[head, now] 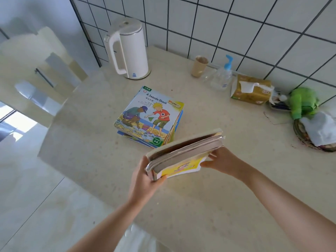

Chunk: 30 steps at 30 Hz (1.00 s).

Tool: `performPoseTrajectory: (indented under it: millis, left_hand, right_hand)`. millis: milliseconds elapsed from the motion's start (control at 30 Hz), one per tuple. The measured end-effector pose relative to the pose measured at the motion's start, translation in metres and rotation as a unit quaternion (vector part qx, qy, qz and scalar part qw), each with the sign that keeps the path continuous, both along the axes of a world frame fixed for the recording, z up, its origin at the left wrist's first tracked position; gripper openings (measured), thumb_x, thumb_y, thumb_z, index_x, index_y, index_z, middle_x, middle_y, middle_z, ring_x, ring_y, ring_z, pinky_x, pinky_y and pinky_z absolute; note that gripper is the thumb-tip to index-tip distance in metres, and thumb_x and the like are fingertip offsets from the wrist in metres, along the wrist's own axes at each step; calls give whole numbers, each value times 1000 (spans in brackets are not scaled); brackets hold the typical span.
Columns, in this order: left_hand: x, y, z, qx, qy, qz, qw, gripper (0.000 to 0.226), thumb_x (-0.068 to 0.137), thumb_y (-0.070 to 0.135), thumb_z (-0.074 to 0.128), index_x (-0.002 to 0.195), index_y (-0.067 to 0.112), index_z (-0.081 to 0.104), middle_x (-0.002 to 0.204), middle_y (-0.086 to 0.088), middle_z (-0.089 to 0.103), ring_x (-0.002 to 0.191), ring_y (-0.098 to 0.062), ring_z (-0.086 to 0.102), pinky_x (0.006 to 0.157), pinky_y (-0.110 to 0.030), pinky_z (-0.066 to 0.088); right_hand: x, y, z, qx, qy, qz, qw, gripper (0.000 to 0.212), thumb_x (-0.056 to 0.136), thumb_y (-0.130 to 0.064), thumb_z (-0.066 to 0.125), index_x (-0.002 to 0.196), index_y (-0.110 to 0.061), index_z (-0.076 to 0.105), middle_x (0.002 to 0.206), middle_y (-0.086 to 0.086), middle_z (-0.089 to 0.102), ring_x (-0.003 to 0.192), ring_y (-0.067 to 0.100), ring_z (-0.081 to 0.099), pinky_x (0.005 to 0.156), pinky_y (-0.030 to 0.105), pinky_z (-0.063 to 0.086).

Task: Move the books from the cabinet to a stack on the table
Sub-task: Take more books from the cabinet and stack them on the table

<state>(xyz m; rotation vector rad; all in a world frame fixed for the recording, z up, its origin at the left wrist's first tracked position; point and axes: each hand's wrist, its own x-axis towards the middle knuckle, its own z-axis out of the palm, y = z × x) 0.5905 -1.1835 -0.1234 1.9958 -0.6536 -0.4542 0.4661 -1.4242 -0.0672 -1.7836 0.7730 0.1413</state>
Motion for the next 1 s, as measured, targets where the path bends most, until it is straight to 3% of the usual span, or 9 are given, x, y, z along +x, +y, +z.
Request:
performPoseTrajectory:
  millis: [67, 167, 267, 367, 467, 567, 700, 833, 1000]
  left_hand:
    - [-8, -1, -4, -3, -28, 29, 999, 66, 66, 25, 86, 122, 8, 56, 108, 14, 63, 100, 20, 54, 79, -1, 39]
    - [-21, -5, -1, -33, -30, 34, 998, 66, 65, 1, 86, 121, -10, 52, 113, 19, 50, 104, 30, 44, 82, 6, 32]
    - [-23, -7, 1, -27, -15, 47, 998, 62, 71, 10, 83, 121, 10, 47, 106, 26, 49, 95, 31, 46, 76, 5, 34]
    - [-16, -8, 4, -2, 1, 54, 999, 65, 75, 19, 81, 107, 44, 30, 89, 24, 54, 79, 10, 59, 70, -19, 48]
    - [-7, -8, 10, 9, 7, 29, 1000, 63, 74, 22, 82, 107, 34, 29, 97, 11, 55, 88, -22, 63, 75, -39, 50]
    - [5, -2, 17, 28, 2, -12, 1000, 64, 68, 57, 70, 111, 34, 29, 103, 8, 57, 93, -33, 66, 72, -47, 53]
    - [29, -2, 29, 28, -4, -66, 997, 77, 67, 70, 62, 125, 34, 26, 106, 27, 52, 100, -27, 66, 74, -46, 55]
    - [67, -12, 50, -24, 18, -129, 991, 84, 70, 67, 66, 137, 48, 20, 129, 16, 47, 116, -13, 58, 89, -48, 52]
    - [126, -27, 78, -11, 71, -185, 980, 83, 65, 56, 76, 126, 64, 21, 126, 22, 46, 122, -3, 51, 96, -40, 49]
  right_hand:
    - [-3, 2, -14, -11, -11, 22, 1000, 66, 64, -8, 81, 115, -37, 50, 118, -10, 59, 118, 14, 55, 103, 34, 43]
    - [1, 9, -26, -28, -9, -28, 999, 57, 65, -5, 82, 104, -36, 54, 109, -3, 64, 110, 23, 59, 99, 46, 47]
    - [4, 12, -30, -59, -11, -68, 996, 48, 53, -27, 84, 95, -29, 61, 99, 20, 69, 99, 38, 63, 88, 57, 50]
    - [5, 15, -20, -80, -18, -80, 993, 42, 65, -5, 85, 93, -28, 63, 94, 13, 72, 95, 37, 67, 86, 53, 52]
    - [2, 21, -11, -99, -13, -92, 991, 40, 67, -5, 84, 91, -28, 63, 93, 14, 72, 92, 37, 67, 84, 49, 54]
    - [-1, 26, 3, -100, -12, -82, 992, 43, 68, -6, 83, 86, -39, 62, 91, 1, 73, 90, 23, 69, 84, 40, 54]
    - [7, 27, 30, -83, -7, -42, 996, 38, 72, -10, 81, 91, -39, 64, 90, -16, 71, 88, 2, 67, 78, 27, 50]
    - [29, 26, 61, -95, 5, -23, 995, 39, 73, -17, 80, 104, -33, 64, 95, -14, 70, 93, 9, 67, 85, 28, 51]
    - [64, 26, 83, -113, 6, -31, 993, 41, 76, -23, 79, 112, -29, 60, 103, -12, 67, 94, 10, 65, 89, 30, 52]
